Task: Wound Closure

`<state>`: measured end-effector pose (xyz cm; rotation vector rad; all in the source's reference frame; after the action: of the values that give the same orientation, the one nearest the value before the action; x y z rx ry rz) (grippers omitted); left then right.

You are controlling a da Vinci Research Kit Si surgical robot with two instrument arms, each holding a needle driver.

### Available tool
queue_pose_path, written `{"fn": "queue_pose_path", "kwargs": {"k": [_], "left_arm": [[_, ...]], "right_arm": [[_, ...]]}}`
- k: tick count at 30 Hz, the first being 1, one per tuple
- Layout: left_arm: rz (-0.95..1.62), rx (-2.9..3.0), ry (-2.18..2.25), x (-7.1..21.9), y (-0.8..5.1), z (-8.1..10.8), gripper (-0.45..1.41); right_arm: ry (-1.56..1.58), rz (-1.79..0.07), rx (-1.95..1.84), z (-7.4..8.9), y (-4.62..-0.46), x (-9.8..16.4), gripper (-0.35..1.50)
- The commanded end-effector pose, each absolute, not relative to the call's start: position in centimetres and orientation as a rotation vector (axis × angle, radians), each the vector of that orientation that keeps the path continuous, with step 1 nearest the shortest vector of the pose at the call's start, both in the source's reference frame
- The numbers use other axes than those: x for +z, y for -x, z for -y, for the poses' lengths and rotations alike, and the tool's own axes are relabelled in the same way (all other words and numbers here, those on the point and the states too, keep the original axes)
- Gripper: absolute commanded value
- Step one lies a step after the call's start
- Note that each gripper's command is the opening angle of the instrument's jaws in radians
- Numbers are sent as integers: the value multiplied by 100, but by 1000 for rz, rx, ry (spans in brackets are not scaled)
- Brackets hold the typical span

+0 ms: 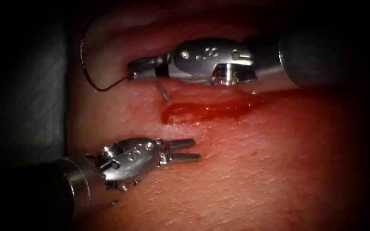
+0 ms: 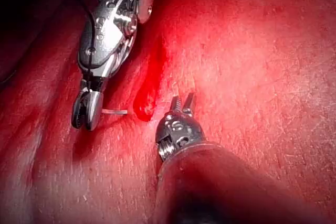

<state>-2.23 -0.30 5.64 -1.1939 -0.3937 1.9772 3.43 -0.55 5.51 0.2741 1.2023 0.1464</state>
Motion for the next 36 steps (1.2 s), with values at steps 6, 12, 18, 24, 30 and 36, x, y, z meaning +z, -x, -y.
{"fn": "queue_pose_path", "kwargs": {"k": [6, 12, 18, 24, 30, 36], "left_arm": [[397, 1977, 1194, 570, 229, 33, -11], [397, 1977, 1194, 570, 229, 33, -11], [400, 1977, 1195, 570, 229, 33, -11], [401, 1979, 1192, 570, 229, 33, -11], [404, 1979, 1194, 569, 229, 34, -11], [410, 1983, 1193, 569, 229, 34, -11]], "right_arm": [[-288, -1193, 184, 58, -349, 554, -35], [-328, -1151, 241, 55, -353, 554, -35], [-368, -1107, 279, 57, -354, 555, -35], [-451, -1051, 391, 59, -353, 556, -35], [-528, -1023, 454, 63, -350, 557, -35], [-606, -1019, 503, 67, -348, 560, -35]]}}
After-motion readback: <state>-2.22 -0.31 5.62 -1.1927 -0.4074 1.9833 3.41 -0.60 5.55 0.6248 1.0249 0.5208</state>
